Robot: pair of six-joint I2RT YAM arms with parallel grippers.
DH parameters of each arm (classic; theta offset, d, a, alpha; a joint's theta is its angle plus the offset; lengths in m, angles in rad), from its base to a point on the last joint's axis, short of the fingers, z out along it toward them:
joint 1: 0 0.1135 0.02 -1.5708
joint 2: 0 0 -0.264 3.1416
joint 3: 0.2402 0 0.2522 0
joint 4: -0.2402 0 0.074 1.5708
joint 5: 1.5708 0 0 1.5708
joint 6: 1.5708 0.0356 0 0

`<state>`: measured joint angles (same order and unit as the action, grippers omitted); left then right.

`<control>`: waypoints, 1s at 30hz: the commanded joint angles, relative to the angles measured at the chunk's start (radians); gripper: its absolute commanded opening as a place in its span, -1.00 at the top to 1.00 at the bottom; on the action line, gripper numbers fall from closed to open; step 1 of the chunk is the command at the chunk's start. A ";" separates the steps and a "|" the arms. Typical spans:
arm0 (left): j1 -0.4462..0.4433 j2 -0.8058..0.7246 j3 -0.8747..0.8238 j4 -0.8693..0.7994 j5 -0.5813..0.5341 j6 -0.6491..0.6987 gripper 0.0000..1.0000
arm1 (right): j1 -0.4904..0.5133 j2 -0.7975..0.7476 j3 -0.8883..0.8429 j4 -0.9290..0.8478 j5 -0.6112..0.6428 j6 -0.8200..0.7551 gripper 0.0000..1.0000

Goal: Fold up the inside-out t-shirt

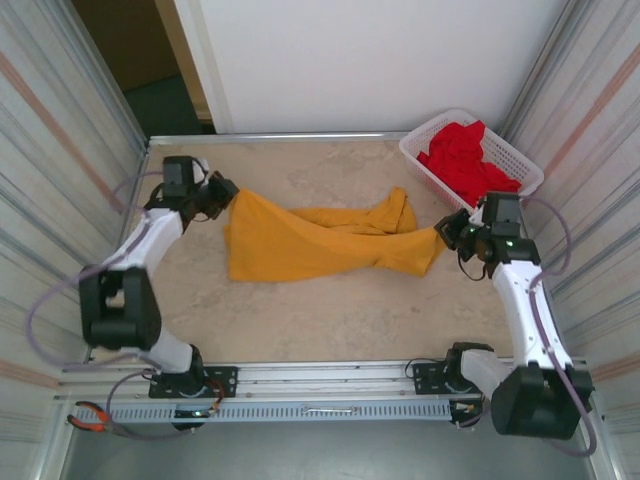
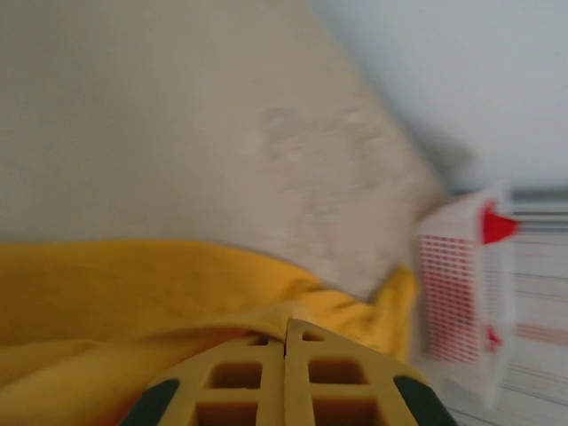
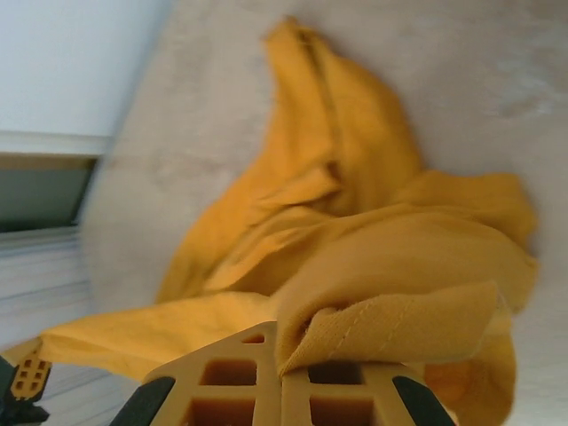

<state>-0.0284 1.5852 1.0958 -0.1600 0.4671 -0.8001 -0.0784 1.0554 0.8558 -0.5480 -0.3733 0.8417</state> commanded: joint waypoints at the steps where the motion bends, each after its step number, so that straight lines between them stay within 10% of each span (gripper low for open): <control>1: -0.001 0.146 0.107 0.042 -0.021 0.091 1.00 | 0.007 0.042 -0.033 0.095 0.118 -0.045 1.00; 11: -0.001 0.161 0.076 0.035 -0.057 0.183 0.05 | 0.013 0.101 -0.049 0.138 0.142 -0.059 1.00; 30: -0.091 0.093 -0.083 -0.170 -0.278 0.376 0.00 | 0.016 0.053 -0.081 0.121 0.125 -0.064 1.00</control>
<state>-0.1181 1.6581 0.9993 -0.2974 0.2405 -0.4736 -0.0692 1.1297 0.7868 -0.4267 -0.2543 0.7994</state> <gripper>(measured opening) 0.499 0.051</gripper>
